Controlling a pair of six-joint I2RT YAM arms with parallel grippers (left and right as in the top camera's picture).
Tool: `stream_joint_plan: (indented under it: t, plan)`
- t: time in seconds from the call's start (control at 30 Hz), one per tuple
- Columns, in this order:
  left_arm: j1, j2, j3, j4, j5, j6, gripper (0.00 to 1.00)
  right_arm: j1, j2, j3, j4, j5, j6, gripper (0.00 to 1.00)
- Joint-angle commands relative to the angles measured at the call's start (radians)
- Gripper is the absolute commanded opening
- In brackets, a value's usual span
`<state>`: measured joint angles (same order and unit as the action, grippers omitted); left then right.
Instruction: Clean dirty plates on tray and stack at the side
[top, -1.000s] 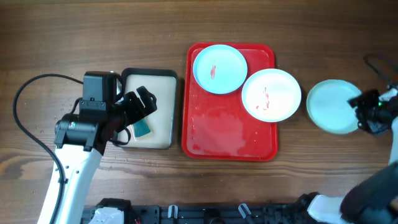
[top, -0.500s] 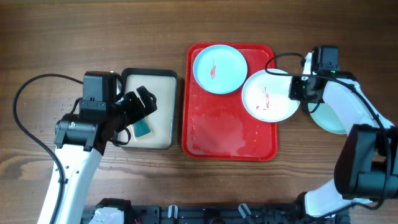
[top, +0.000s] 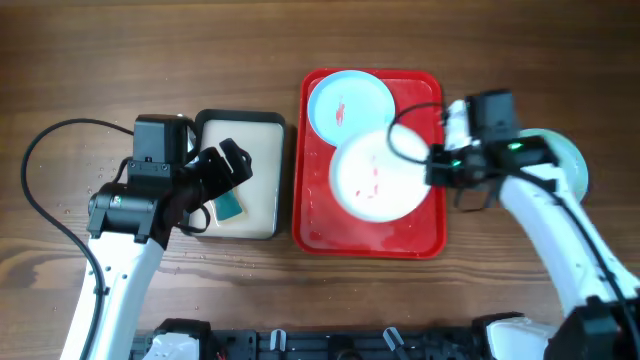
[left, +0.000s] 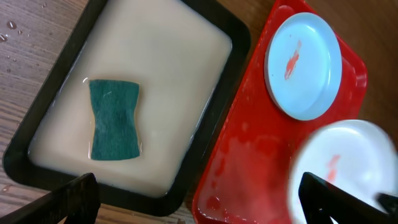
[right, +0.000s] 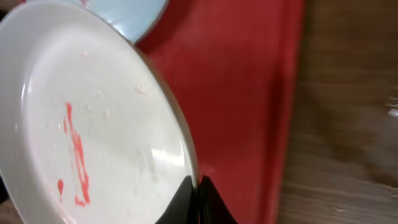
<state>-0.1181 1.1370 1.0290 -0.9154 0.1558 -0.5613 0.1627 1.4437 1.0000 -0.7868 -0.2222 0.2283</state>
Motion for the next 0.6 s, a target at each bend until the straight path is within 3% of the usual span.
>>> stream_joint_plan:
  t: [0.0,0.07,0.13,0.3,0.43,0.5,0.53,0.57]
  plan:
    - [0.005,-0.003,0.015,0.003,0.011,0.008,1.0,0.108,0.057,-0.14,0.098,-0.017,0.18,0.04]
    - [0.005,-0.003,0.015,0.003,0.012,0.006,1.0,0.144,0.058,-0.164,0.129,0.045,0.224,0.05]
    - [0.005,-0.003,0.015,0.003,0.011,0.004,1.0,0.155,0.058,-0.164,0.135,0.098,0.227,0.25]
    - [0.002,0.088,0.0,-0.024,-0.021,0.008,0.96,0.152,0.023,-0.117,0.131,0.077,0.132,0.27]
    - [-0.023,0.264,-0.104,0.04,-0.098,0.002,0.69,0.152,-0.123,-0.095,0.111,0.034,0.086,0.28]
    - [-0.025,0.383,-0.143,0.036,-0.159,-0.108,0.63,0.152,-0.186,-0.095,0.095,0.034,0.087,0.29]
    - [-0.025,0.426,-0.156,0.058,-0.167,-0.109,0.55,0.152,-0.203,-0.095,0.079,0.034,0.089,0.29]
    - [-0.025,0.484,-0.171,0.105,-0.174,-0.109,0.41,0.152,-0.21,-0.095,0.069,0.035,0.089,0.29]
